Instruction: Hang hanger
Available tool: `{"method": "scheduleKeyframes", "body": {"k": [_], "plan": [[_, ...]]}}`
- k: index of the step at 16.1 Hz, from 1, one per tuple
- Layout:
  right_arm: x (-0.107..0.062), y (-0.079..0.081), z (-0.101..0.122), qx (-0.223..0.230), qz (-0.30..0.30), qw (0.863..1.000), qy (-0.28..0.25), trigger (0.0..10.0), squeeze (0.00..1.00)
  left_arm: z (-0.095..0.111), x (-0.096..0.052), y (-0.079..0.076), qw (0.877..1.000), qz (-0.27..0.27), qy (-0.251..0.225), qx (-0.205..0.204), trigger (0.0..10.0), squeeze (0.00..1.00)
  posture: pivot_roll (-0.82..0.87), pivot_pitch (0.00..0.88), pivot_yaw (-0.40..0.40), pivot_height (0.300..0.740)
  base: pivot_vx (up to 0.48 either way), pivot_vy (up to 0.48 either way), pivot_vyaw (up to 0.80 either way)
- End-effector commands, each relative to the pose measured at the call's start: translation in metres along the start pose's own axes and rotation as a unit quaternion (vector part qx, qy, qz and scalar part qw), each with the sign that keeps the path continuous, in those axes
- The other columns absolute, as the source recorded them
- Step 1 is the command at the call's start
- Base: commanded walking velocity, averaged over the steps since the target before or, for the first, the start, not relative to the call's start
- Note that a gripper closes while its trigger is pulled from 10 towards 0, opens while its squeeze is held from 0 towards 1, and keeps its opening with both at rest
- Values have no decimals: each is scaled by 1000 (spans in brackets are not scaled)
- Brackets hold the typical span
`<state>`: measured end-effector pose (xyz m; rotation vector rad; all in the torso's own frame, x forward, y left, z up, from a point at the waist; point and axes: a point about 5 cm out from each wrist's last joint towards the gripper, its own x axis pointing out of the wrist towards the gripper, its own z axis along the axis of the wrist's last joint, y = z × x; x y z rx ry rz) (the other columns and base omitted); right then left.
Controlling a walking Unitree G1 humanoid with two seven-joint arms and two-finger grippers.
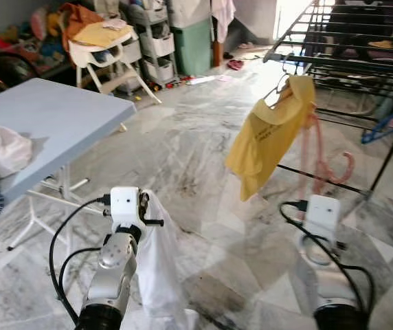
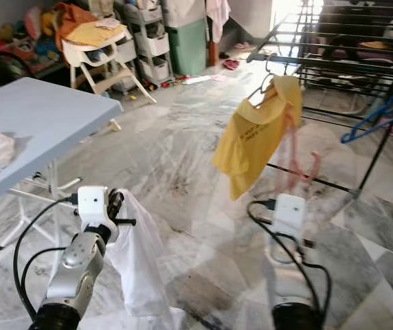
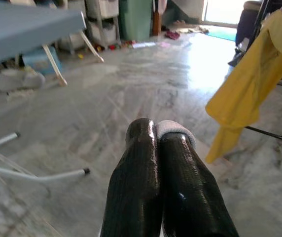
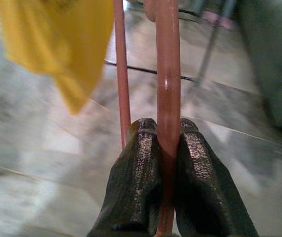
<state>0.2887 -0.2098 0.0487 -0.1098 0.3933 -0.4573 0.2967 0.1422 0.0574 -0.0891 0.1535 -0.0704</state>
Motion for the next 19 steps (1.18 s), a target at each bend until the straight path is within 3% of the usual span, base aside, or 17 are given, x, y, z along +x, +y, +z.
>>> {"method": "scheduleKeyframes", "body": {"k": [1, 6, 9, 14, 19], "plan": [[-2, 0, -7, -10, -3, 1000, 13, 10000, 0, 3, 1, 3, 1000, -1, -7, -12, 10000, 0, -156, 0, 96, 740, 0, 0, 0], [-3, 8, -4, -11, 27, 1000, 1, 10000, 0, -2, -4, -6, 999, -35, -13, -30, 10000, 0, -159, 0, 95, 740, 53, 0, 0], [-3, 12, -6, 12, 31, 999, 19, 10000, 0, -3, -5, -6, 999, -40, -11, -26, 10000, 0, -156, 0, 101, 740, 384, 0, 0], [-5, 16, -6, 14, 34, 999, 18, 10000, 0, 0, -3, -4, 999, -47, -13, -23, 10000, 0, -153, 0, 116, 740, 428, 0, -746], [-6, 17, -8, 15, 37, 999, 20, 10000, 0, 1, -2, -4, 998, -50, -13, -19, 10000, 0, -152, 0, 120, 740, 408, 117, 0]]}}
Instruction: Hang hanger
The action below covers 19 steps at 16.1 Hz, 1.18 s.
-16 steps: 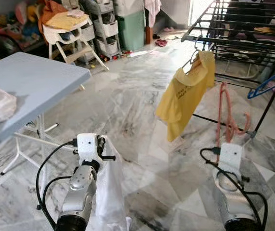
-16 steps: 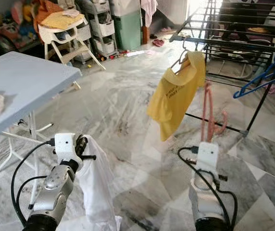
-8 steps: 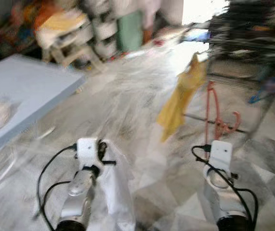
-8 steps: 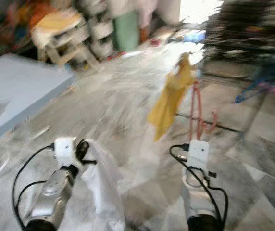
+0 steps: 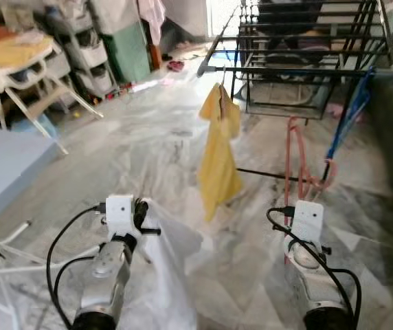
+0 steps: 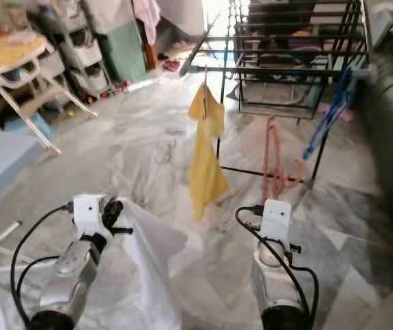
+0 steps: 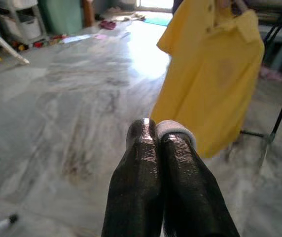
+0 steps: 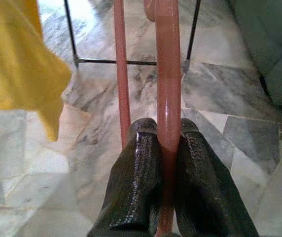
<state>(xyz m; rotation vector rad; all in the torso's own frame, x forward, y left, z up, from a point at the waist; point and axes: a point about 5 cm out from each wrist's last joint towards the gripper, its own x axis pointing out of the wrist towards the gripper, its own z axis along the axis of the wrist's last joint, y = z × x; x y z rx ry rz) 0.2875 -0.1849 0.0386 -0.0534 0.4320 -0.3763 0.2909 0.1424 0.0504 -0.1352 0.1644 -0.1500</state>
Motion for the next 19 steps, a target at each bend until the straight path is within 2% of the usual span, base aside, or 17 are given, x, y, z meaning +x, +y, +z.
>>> {"method": "scheduleKeyframes", "body": {"k": [1, 6, 8, 11, 15, 19], "plan": [[2, -7, 1, 0, -9, 1000, -1, 10000, 0, 8, 3, -5, 1000, -11, -19, 3, 10000, 0, -152, 0, 120, 740, 379, 292, 0], [7, -7, 8, -2, -10, 1000, -4, 10000, 0, 9, 4, -6, 1000, -13, -18, 4, 10000, 0, -149, 0, 117, 740, 380, 293, 0], [10, -7, 13, -25, -8, 1000, -7, 10000, 0, 8, 4, -6, 1000, -14, -18, 4, 10000, 0, -149, 0, 114, 740, 379, 292, 0], [12, -9, 11, -33, -8, 999, 2, 10000, 0, 8, 4, -7, 1000, -15, -16, 4, 10000, 0, -147, 0, 112, 740, 382, 289, 0], [16, -17, 14, -31, -33, 999, 2, 10000, 0, 6, 5, -10, 1000, -17, -12, 4, 10000, 0, -149, 0, 110, 740, 389, 270, 0], [22, -29, 17, -27, -48, 998, 8, 10000, 0, 5, 5, -10, 1000, -17, -10, 5, 10000, 0, -152, 0, 107, 740, 382, 60, 0]]}}
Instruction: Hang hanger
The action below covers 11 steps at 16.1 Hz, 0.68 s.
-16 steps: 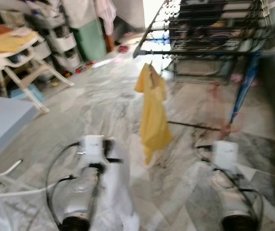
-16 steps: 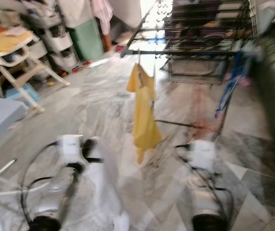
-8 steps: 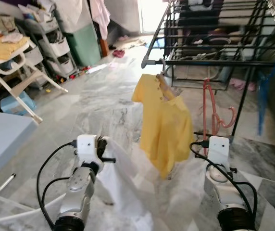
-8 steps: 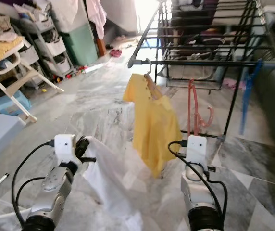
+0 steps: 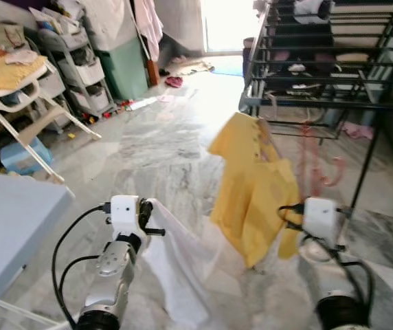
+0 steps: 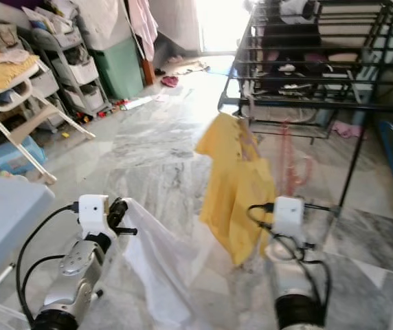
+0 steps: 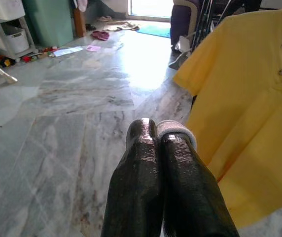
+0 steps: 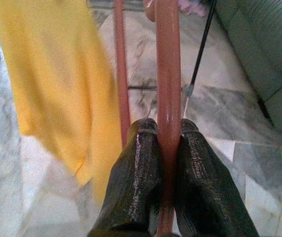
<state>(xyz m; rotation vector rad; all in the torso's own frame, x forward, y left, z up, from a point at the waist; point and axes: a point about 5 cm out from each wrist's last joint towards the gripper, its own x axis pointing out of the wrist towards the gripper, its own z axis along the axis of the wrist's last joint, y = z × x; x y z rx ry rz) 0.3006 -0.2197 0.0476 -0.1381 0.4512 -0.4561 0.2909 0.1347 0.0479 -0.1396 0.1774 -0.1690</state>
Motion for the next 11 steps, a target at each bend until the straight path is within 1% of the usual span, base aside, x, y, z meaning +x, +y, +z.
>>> {"method": "scheduleKeyframes", "body": {"k": [1, 3, 4, 7, 11], "plan": [[5, -4, 6, 6, -4, 1000, 2, 10000, 0, 7, 4, -3, 1000, -3, -10, 11, 10000, 0, -154, 0, 108, 740, 274, 0, 0], [10, -13, 14, 2, -14, 1000, -1, 10000, 0, 6, 4, -3, 1000, 4, -8, 2, 10000, 0, -157, 0, 107, 740, 0, 0, 0], [12, -15, 15, 2, -16, 1000, -3, 10000, 0, 6, 4, -6, 1000, -5, -10, 5, 10000, 0, -156, 0, 106, 740, 0, 0, 0], [11, -13, 12, -1, -13, 1000, 1, 10000, 0, 7, 4, -9, 1000, -13, -14, 6, 10000, 0, -154, 0, 104, 740, 0, 0, 0], [11, -10, 14, -1, -7, 1000, 1, 10000, 0, 7, 4, -7, 1000, -12, -13, 6, 10000, 0, -157, 0, 103, 740, 0, -317, 0]]}}
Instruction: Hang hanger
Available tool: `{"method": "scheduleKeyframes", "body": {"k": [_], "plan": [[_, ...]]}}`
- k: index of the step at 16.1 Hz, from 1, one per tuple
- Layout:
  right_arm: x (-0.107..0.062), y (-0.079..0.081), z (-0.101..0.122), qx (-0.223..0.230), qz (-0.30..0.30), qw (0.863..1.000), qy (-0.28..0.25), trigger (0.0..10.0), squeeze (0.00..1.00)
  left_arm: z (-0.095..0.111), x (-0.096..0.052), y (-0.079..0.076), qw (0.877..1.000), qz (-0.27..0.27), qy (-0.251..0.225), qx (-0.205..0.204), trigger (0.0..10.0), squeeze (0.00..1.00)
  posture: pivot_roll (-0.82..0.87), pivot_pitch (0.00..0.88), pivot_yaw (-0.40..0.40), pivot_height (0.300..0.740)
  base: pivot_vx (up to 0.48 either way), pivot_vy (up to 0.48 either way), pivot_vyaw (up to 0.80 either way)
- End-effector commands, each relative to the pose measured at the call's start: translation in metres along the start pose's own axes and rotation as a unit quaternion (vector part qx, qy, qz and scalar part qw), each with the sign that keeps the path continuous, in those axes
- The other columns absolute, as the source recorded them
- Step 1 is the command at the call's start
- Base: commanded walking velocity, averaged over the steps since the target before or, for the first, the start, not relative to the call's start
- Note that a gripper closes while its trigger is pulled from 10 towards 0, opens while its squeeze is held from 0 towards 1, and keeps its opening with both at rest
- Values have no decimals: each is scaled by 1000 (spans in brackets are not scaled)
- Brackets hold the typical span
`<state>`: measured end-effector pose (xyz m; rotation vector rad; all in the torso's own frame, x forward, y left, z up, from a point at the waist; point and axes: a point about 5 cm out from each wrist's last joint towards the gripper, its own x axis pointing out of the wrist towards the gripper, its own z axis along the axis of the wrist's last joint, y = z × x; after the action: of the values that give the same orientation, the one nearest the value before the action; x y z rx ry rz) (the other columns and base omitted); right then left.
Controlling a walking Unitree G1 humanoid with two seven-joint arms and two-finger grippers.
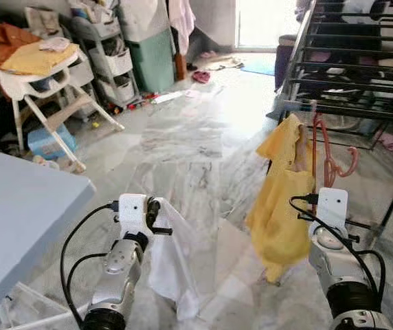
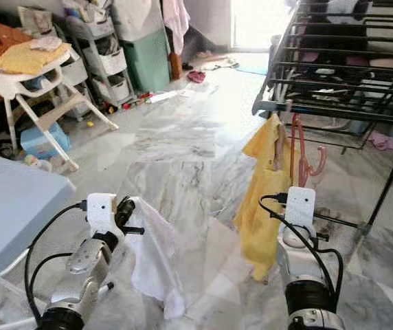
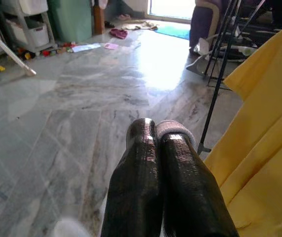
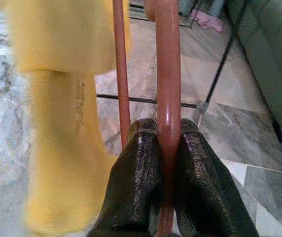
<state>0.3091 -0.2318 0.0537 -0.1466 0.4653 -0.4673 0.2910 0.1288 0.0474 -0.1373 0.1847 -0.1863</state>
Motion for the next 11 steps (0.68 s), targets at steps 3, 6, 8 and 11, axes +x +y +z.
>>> {"method": "scheduleKeyframes", "body": {"k": [3, 6, 8, 11], "plan": [[1, -1, 4, 3, 0, 1000, -4, 10000, 0, 8, 3, -1, 1000, -1, -17, 6, 10000, 0, -156, 0, 102, 740, 0, -375, 0], [1, 0, 3, 4, 1, 1000, -2, 10000, 0, 7, 2, -1, 1000, 1, -17, 2, 10000, 0, -156, 0, 104, 740, 0, -154, 0], [2, 2, 3, 0, 13, 1000, 4, 10000, 0, 7, 3, 0, 1000, 5, -16, -7, 10000, 0, -158, 0, 105, 740, 0, 0, 0], [1, 9, -1, -22, 39, 999, 25, 10000, 0, 7, 3, 0, 1000, 4, -13, -3, 10000, 0, -157, 0, 101, 740, 0, 0, 0]]}}
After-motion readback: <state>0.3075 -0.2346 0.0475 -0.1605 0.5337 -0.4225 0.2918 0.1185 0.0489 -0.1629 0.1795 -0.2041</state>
